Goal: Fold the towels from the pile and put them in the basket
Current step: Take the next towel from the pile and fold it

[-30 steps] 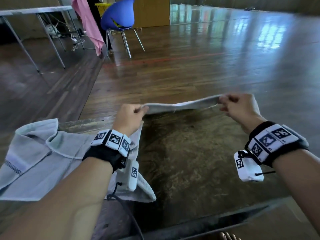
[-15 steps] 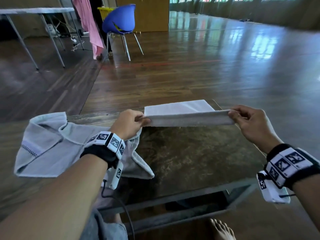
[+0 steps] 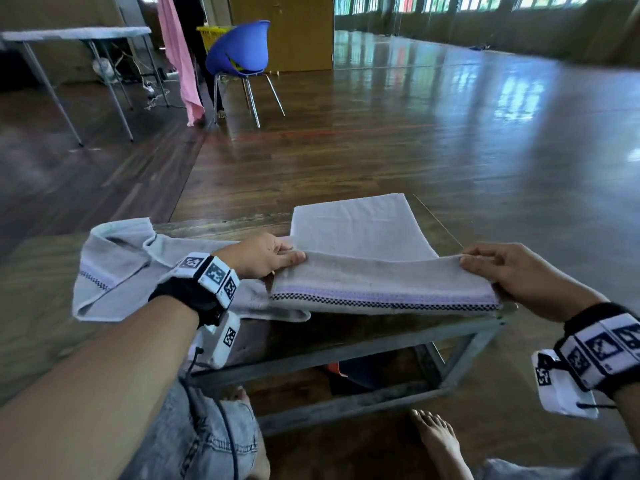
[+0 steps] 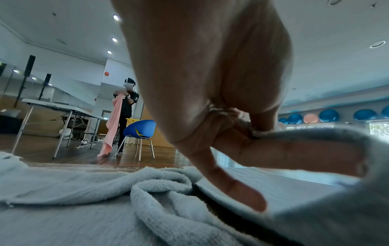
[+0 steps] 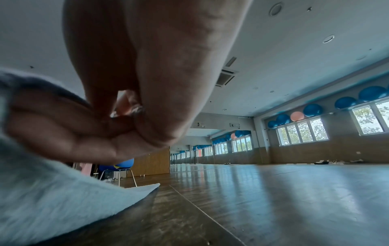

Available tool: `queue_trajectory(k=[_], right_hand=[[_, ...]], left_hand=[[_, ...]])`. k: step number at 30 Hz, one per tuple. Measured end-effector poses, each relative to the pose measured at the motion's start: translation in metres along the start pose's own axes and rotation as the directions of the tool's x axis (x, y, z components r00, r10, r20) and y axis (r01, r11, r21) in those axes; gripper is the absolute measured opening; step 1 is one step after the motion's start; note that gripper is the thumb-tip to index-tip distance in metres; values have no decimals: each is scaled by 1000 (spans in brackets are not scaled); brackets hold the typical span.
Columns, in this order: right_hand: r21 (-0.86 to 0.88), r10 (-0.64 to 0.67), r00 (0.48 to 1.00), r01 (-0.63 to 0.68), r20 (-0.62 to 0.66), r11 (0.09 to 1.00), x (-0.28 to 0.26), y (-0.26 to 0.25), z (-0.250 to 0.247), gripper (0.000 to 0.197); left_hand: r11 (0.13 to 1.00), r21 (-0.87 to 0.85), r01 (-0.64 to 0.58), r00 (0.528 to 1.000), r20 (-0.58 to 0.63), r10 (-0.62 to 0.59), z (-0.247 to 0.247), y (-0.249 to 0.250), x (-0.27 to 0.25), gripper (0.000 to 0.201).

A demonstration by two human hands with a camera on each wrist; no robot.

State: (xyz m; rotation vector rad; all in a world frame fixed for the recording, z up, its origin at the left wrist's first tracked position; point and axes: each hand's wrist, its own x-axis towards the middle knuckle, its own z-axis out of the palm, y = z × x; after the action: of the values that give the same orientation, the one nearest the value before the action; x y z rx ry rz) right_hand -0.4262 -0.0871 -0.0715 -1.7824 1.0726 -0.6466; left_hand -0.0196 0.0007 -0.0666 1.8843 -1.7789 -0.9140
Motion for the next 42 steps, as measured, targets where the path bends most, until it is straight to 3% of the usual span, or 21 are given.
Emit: queue_trajectory(k=[3,6,10,14,20,27,30,33,37,42], right_hand=[[10,55,998,-56,5,998,0,3,6,16],[18,105,990,-103,-91,994,9,5,11,13],[-77,95,963,-117,-250,990,30,13,18,17],[-228,114,945,-189,-305,955,51,24,26,20],[-351,202,949,-280,-241,894,60,28,44,17],[-318,158,959,-230,-236,920,71,35,62,11],[-374,177,962,-245,-208,895,76,36,65,8],[-361,170,952,-257,-255,897,78,34,64,18],[-330,166,938,-268,-305,905,73,32,55,24],[-232,167,940,-242,-299,942,66,30,45,14]], left_hand=[[1000,-25,-7,996,-93,5,0,2,-1,52],[1000,-12,6,975,-224,-8,1,2,4,49],[1000,-18,19,962,-273,-23,7,2,11,36],[996,-10,94,969,-230,-94,18,0,19,31],[977,88,192,974,-135,-179,27,-7,35,31],[943,209,260,966,-72,-250,33,-1,55,28],[929,220,299,954,-89,-286,38,1,62,41],[914,210,346,938,-112,-329,40,6,64,50],[911,141,387,918,-151,-367,39,5,62,47],[930,-34,367,920,-134,-368,32,4,53,35]])
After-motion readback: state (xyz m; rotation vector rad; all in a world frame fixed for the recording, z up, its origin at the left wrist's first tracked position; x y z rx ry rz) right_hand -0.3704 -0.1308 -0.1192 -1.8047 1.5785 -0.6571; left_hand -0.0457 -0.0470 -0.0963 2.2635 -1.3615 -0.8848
